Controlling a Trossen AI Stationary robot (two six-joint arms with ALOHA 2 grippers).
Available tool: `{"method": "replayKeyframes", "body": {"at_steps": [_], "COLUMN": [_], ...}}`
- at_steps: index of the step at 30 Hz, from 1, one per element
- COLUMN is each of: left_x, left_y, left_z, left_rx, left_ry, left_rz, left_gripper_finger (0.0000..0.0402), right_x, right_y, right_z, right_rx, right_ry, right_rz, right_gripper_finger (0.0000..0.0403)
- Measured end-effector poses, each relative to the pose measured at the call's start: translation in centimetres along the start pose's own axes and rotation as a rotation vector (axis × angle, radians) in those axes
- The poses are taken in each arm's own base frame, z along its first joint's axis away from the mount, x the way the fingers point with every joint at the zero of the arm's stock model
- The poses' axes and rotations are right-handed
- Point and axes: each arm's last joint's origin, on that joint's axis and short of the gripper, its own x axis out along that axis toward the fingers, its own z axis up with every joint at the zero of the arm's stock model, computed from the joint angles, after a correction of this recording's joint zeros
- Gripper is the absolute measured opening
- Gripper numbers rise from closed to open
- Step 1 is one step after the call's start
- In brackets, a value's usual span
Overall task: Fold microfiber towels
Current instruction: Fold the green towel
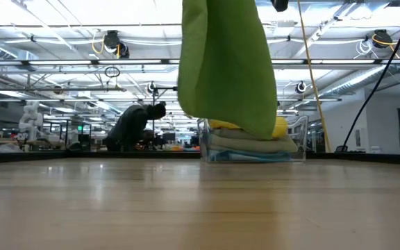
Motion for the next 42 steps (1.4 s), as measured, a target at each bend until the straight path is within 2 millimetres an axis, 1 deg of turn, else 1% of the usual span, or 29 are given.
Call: {"method": "replayKeyframes", "body": {"at_steps": [5, 10, 15, 20, 22, 24, 26, 30, 31, 32, 35, 39, 42], "left_x": [0.0, 0.0, -0.1, -0.1, -0.1, -0.1, -0.1, -0.1, -0.1, 0.0, 0.0, 0.0, 0.0], "left_y": [-0.2, -0.4, -0.6, -0.6, -0.6, -0.6, -0.6, -0.5, -0.4, -0.4, -0.3, -0.2, 0.0], "left_z": [-0.1, -0.3, -0.4, -0.4, -0.5, -0.5, -0.5, -0.4, -0.3, -0.3, -0.3, -0.4, -0.6], "left_rx": [0.049, 0.074, 0.100, 0.106, 0.105, 0.107, 0.113, 0.108, 0.103, 0.101, 0.116, 0.132, 0.128], "left_ry": [0.041, 0.064, 0.087, 0.112, 0.117, 0.118, 0.119, 0.125, 0.125, 0.124, 0.121, 0.135, 0.150], "left_rz": [-0.060, -0.094, -0.133, -0.171, -0.177, -0.180, -0.182, -0.190, -0.189, -0.187, -0.186, -0.177, -0.139], "left_gripper_finger": [0.0013, 0.0005, 0.0015, 0.0005, 0.0011, 0.0016, 0.0015, 0.0005, 0.0007, 0.0011, 0.0017, 0.0007, 0.0007], "right_x": [-0.2, 0.4, 1.8, 3.5, 4.0, 4.4, 4.7, 5.1, 5.1, 5.1, 5.1, 4.9, 4.7], "right_y": [1.2, 2.5, 3.4, 3.7, 3.7, 3.8, 4.0, 4.3, 4.3, 4.3, 4.3, 4.1, 4.0], "right_z": [1.1, 0.9, -0.6, -2.8, -3.4, -3.7, -3.8, -3.5, -3.5, -3.5, -3.5, -3.5, -3.5], "right_rx": [-0.031, -0.037, -0.051, 0.008, 0.026, 0.027, 0.015, -0.018, -0.028, -0.036, -0.058, -0.070, -0.061], "right_ry": [0.001, 0.029, 0.095, 0.166, 0.184, 0.179, 0.167, 0.148, 0.144, 0.144, 0.154, 0.194, 0.235], "right_rz": [-0.104, -0.074, -0.057, -0.070, -0.076, -0.066, -0.043, 0.023, 0.027, 0.027, 0.031, 0.067, 0.089], "right_gripper_finger": [0.0190, 0.0190, 0.0190, 0.0185, 0.0171, 0.0145, 0.0110, 0.0028, 0.0014, 0.0008, 0.0012, 0.0004, 0.0003]}}
